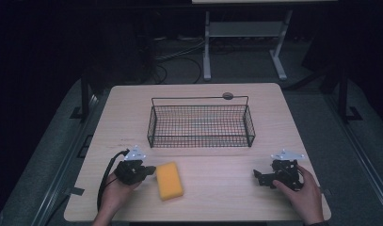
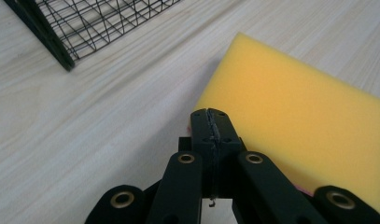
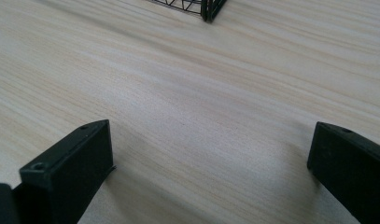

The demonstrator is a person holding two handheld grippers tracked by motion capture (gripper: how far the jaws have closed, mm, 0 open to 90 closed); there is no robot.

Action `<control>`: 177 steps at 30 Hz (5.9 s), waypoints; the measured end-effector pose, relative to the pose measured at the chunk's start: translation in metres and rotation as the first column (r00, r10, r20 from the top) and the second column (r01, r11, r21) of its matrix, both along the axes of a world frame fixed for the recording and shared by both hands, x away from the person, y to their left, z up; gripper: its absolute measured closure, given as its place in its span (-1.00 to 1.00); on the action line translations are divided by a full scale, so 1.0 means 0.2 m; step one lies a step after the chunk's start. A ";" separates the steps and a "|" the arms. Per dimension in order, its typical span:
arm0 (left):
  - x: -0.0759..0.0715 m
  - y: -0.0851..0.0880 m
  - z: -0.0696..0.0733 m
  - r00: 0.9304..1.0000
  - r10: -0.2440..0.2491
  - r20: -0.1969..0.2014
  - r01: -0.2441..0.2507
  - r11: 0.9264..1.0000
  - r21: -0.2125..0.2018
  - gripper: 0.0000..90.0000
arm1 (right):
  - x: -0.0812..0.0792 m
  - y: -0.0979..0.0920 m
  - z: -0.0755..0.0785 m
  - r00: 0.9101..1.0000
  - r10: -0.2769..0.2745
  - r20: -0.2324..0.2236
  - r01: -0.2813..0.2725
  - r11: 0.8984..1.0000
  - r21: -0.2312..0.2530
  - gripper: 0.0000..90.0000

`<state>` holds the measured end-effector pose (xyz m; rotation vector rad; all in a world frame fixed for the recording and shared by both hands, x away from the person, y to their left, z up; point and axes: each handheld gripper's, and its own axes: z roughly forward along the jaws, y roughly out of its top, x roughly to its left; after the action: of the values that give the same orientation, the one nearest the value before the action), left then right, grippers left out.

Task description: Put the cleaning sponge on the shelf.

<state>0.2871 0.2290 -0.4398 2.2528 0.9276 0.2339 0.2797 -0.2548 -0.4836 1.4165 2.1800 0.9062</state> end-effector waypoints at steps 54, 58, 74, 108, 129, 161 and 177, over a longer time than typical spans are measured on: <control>0.21 -0.33 0.01 0.995 -0.098 0.008 0.098 0.995 -0.016 0.99 | 0.00 0.00 0.00 1.000 0.000 0.001 0.000 1.000 0.000 -1.00; 0.22 -0.36 0.01 0.994 -0.112 0.009 0.112 0.994 -0.020 0.99 | 0.00 0.00 0.00 1.000 0.000 0.002 0.000 1.000 0.000 -1.00; 0.22 -0.45 0.02 0.988 -0.153 -0.007 0.153 0.988 -0.017 0.99 | 0.00 0.00 0.00 1.000 0.000 0.001 0.000 1.000 0.000 -1.00; 0.09 -0.40 0.14 0.980 -0.156 -0.125 0.172 0.976 0.134 -0.73 | 0.00 0.00 0.00 1.000 0.000 0.001 0.000 1.000 0.000 -1.00; 0.03 -0.53 0.09 0.959 -0.227 -0.168 0.257 0.948 0.188 -0.73 | 0.00 0.00 0.00 1.000 0.000 0.001 0.000 1.000 0.000 -1.00; 0.05 -0.58 -0.03 0.956 -0.219 -0.193 0.270 0.916 0.297 -0.70 | 0.00 0.00 0.00 1.000 0.000 0.001 0.000 1.000 0.000 -1.00; 0.04 -0.58 -0.02 0.957 -0.229 -0.180 0.275 0.915 0.294 -0.51 | 0.00 0.00 0.00 1.000 0.000 0.001 0.000 1.000 0.000 -1.00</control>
<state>0.2956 0.1131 -0.4430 2.6898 0.6955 0.1108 0.2799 -0.2546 -0.4836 1.4153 2.1794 0.9075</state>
